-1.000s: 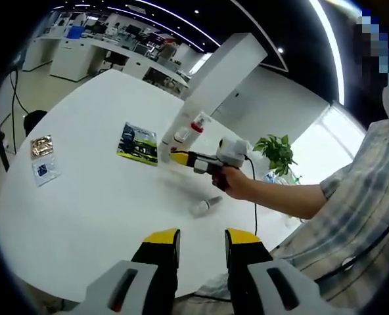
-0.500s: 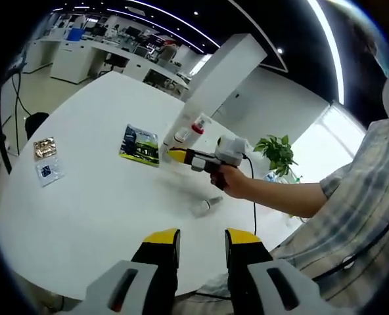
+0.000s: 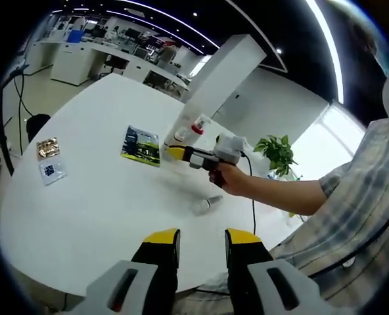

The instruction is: Arrange the skincare products in the storage area until every visible bottle or jar stands upright without overlapping.

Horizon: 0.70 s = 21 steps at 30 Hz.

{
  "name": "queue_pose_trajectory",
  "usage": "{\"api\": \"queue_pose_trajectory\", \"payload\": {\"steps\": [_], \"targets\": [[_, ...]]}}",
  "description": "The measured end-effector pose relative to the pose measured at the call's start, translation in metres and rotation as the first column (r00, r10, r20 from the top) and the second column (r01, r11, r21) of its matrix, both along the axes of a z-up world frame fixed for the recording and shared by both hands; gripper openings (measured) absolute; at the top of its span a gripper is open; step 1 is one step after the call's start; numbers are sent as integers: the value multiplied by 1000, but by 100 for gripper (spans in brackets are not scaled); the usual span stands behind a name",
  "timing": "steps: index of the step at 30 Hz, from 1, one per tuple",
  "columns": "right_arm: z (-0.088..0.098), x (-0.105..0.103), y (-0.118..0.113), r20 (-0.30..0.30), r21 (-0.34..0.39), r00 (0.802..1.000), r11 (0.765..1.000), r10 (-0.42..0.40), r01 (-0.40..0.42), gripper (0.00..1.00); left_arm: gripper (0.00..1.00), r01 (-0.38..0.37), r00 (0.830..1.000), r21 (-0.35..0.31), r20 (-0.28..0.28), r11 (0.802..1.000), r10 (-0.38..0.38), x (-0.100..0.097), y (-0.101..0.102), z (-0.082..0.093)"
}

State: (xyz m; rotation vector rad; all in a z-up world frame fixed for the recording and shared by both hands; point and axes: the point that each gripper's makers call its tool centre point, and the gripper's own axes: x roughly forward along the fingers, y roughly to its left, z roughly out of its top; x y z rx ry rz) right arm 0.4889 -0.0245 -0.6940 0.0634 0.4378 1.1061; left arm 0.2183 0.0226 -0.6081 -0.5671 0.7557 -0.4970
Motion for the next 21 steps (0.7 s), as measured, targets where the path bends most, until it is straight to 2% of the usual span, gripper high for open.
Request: {"api": "queue_pose_trajectory", "payload": {"steps": [10,15,17,21], "targets": [[11,-20,-5,-5,1,999,999,33,-33,26,28,1,1000,-6,14,1000,-1,-4,-1,1],[14,-31,-25,-36,-26,998,998,47,-48,35,28,16,1000,-26,25,1000,-15,-3,-7,-1],[16,-38,-38,-66,-31,997,998,48,-50,38,28,23,999,-31,34,999,-22,-2,-9,0],[18,-50,-55,-63,-54,996,996,66,-69,39,28,40,998,-41,53,998,-37,1,-16,1]]}}
